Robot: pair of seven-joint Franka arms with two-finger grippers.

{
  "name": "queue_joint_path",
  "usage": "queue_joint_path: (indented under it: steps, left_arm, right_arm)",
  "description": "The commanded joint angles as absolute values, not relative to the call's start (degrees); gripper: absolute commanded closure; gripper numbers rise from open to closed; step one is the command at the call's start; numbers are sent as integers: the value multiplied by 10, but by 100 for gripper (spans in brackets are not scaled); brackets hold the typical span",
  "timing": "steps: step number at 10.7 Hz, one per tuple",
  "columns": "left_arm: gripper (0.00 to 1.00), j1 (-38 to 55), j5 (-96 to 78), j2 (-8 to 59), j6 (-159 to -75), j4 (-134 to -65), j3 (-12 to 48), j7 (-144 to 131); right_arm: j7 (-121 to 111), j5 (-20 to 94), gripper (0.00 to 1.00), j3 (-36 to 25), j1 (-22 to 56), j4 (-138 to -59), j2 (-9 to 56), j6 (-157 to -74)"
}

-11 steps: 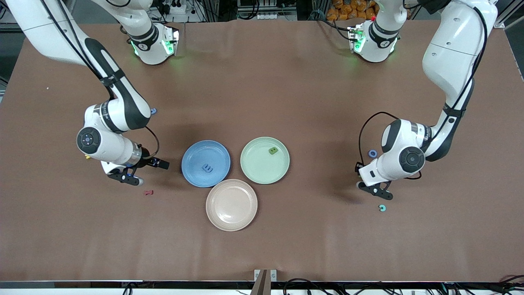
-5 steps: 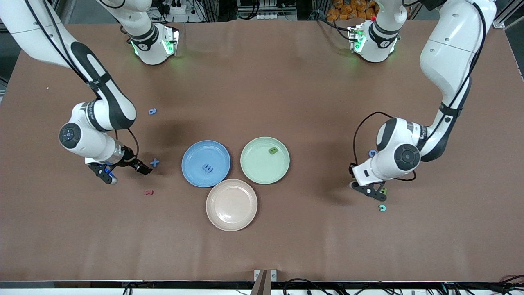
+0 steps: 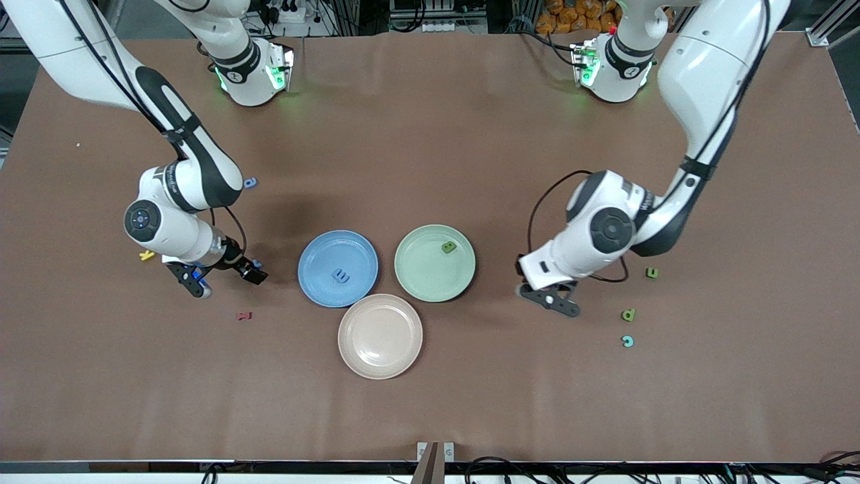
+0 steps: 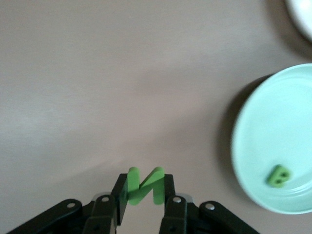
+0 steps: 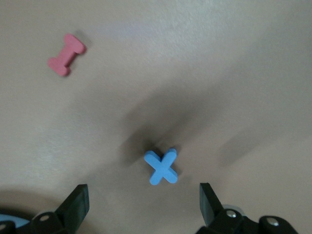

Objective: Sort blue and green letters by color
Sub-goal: 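Drop the N with the left gripper while the right gripper grasps the X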

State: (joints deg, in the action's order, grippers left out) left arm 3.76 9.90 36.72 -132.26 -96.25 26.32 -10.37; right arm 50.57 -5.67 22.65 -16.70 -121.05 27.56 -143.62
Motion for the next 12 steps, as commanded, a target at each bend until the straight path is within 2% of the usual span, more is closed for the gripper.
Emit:
queue_joint_path:
  steps: [1,4,6,7,8,9,12]
  left_arm:
    - [100,110,91,368,-1305,-923,258,-239]
    - [97,169,90,394,-1310,-891,258,-369]
    - [88,193,90,403,-1348,-891,256,-436]
    - [78,201,90,409,-1362,-891,256,-452]
    - [50,213,91,415,-1381,-891,254,-467]
    - [1,221,96,417,-1391,-891,253,-485]
    - [0,210,100,391,-1387,-892,249,-483]
  right_arm:
    - [522,-70,0,226,-171,-1232,279,-1469]
    - [522,-102,0,208,-161,-1230,289,-1477]
    - [523,-121,0,196,-160,-1230,301,-1503]
    - [523,-122,0,196,-160,-1230,301,-1503]
    - [523,-122,0,196,-159,-1230,301,-1502]
    - [524,-122,0,196,-157,-1230,301,-1502]
    - [551,-123,0,196,-140,-1231,298,-1498]
